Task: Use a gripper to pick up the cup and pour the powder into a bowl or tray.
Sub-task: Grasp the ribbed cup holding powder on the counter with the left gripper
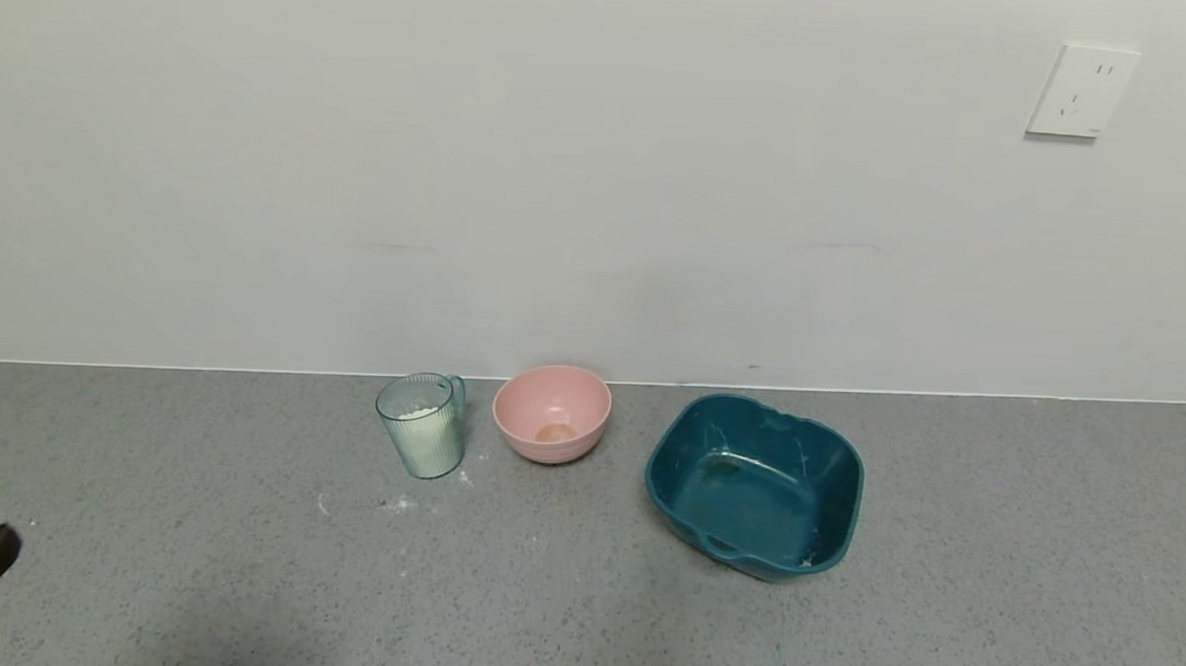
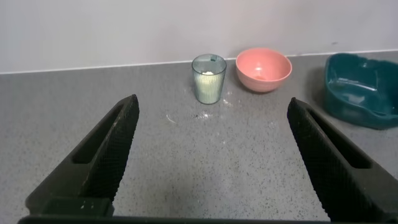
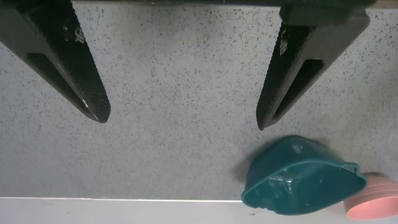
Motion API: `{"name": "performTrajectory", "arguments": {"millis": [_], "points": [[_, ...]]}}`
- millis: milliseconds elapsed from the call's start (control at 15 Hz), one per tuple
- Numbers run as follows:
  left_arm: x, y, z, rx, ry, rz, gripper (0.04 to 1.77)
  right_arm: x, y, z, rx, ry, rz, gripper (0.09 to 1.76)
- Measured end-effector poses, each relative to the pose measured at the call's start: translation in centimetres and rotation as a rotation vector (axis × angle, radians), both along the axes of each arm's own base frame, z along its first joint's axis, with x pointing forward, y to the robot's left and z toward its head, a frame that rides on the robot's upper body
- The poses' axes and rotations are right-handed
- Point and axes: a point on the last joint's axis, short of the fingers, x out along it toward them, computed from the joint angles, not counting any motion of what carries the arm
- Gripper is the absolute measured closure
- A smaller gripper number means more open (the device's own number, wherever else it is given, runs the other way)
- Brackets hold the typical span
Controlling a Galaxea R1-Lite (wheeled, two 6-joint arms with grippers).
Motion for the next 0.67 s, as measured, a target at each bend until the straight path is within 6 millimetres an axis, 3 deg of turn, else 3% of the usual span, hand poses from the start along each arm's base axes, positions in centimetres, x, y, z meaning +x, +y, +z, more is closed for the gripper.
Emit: {"name": "performTrajectory", "arguments": {"millis": [200,333,467,667], "points": [[5.8,-0.1,0.8,0.008,0.159,-0.005,0.09,0.0,0.0,0.0,0.0,0.0,0.0,0.14],[9.7,-0.2,0.2,0.016,0.231,-0.012,0.09,0.0,0.0,0.0,0.0,0.0,0.0,0.14],[13.0,-0.2,-1.2,0.025,0.294,-0.019,0.09,0.0,0.0,0.0,0.0,0.0,0.0,0.14],[16.2,-0.4,-4.5,0.03,0.415,-0.044,0.09,0.0,0.0,0.0,0.0,0.0,0.0,0.14]]}}
